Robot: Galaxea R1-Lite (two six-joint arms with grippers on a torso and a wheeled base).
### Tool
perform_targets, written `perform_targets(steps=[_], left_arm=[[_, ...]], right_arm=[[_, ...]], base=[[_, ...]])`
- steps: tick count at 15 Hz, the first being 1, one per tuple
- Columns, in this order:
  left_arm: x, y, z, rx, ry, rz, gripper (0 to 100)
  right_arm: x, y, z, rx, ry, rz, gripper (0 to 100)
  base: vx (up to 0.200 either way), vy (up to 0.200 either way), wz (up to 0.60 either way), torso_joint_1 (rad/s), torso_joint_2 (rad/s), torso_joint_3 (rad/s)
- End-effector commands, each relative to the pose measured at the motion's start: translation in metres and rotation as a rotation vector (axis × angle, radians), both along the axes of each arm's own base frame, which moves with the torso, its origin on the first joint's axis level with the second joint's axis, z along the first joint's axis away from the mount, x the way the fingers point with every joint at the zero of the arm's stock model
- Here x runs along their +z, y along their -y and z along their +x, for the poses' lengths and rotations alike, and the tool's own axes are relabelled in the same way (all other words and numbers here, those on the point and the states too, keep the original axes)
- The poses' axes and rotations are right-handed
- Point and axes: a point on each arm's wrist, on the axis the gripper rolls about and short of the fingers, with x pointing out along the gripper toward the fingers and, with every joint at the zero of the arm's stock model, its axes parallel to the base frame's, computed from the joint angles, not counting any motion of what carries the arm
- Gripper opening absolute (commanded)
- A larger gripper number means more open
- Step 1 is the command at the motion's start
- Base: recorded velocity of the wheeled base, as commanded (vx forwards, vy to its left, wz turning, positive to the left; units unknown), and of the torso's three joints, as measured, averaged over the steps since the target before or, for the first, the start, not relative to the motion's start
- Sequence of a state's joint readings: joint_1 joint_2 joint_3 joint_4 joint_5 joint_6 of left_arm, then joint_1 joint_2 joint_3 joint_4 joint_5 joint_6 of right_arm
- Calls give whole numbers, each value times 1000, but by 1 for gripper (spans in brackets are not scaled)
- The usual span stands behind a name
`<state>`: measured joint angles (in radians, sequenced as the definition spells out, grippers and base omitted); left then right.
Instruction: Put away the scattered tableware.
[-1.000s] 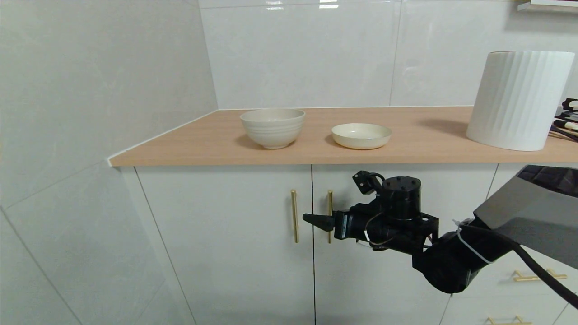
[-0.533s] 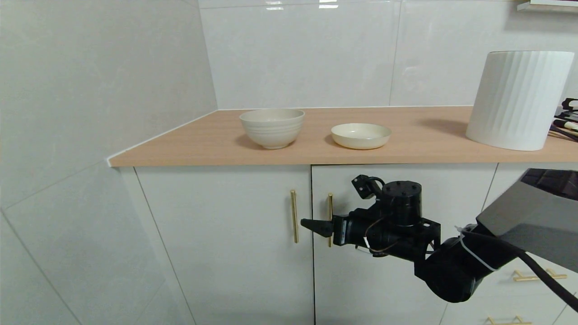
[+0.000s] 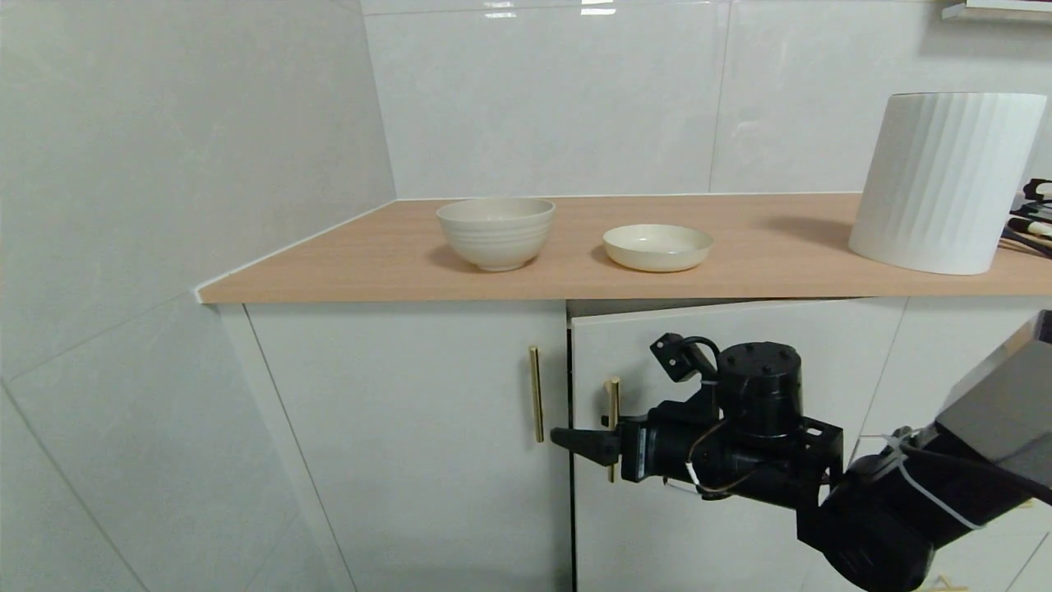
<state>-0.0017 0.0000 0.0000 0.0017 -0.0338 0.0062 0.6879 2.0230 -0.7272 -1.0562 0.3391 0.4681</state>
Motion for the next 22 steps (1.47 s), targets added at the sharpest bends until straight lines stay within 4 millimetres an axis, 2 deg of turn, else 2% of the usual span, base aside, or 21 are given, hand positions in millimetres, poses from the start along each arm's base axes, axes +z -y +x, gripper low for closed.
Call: perform_targets(steps=[1, 6, 12, 14, 15, 16, 17, 19, 20, 21, 22], left_arm=[[0, 0, 0, 0, 0, 0, 100], [0, 0, 0, 0, 0, 0, 100], [0, 0, 0, -3, 3, 3, 100], [6, 0, -1, -14, 26, 2, 100], [49, 3, -12, -170, 87, 4, 100], [76, 4, -12, -268, 60, 4, 100], [100, 6, -2, -348, -4, -6, 100], [142, 11, 44, -488, -155, -56, 100], [147, 12, 56, -519, -187, -68, 100], [157, 15, 97, -600, -287, -106, 100], [157, 18, 126, -672, -343, -129, 100]], right_arm=[[14, 10, -15, 6, 19, 14, 100], [7, 24, -41, 25, 27, 23, 100], [-5, 12, -43, 69, 4, 29, 100], [-6, 11, -42, 70, -1, 27, 100], [-9, 11, -42, 71, -10, 20, 100], [-10, 10, -44, 76, -12, 18, 100], [-10, 9, -44, 77, -14, 19, 100], [-9, 10, -44, 77, -14, 21, 100], [-9, 10, -44, 75, -14, 20, 100], [-8, 10, -44, 75, -11, 22, 100], [-8, 10, -44, 75, -10, 23, 100]], base=[[0, 0, 0, 0, 0, 0], [0, 0, 0, 0, 0, 0], [0, 0, 0, 0, 0, 0], [0, 0, 0, 0, 0, 0], [0, 0, 0, 0, 0, 0], [0, 0, 0, 0, 0, 0], [0, 0, 0, 0, 0, 0], [0, 0, 0, 0, 0, 0], [0, 0, 0, 0, 0, 0], [0, 0, 0, 0, 0, 0], [0, 0, 0, 0, 0, 0]])
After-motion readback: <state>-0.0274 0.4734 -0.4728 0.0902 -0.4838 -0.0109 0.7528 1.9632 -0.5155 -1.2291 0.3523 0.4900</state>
